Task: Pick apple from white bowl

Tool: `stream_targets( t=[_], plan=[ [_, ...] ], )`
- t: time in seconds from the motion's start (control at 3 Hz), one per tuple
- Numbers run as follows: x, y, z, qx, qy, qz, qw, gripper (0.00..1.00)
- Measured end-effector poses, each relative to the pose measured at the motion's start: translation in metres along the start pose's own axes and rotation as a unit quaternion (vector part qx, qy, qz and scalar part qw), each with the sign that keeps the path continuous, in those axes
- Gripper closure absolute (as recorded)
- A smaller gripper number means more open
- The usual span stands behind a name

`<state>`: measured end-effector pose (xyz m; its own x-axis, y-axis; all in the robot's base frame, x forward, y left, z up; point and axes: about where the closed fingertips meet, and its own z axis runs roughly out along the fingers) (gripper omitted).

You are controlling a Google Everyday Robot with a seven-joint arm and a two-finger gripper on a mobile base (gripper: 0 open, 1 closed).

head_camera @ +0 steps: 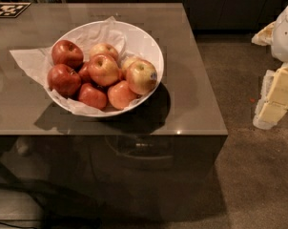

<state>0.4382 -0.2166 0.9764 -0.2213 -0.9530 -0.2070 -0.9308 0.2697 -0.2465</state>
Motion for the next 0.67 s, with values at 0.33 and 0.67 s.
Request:
stream_targets(
  t=[0.33, 0.67],
  plan=[
    [-0.007, -0.002, -0.002, 0.004, 0.001, -0.004, 1.0000, 0.00],
    [-0.052, -0.006, -0.003, -0.014, -0.004, -0.023, 0.9996, 0.00]
  ],
)
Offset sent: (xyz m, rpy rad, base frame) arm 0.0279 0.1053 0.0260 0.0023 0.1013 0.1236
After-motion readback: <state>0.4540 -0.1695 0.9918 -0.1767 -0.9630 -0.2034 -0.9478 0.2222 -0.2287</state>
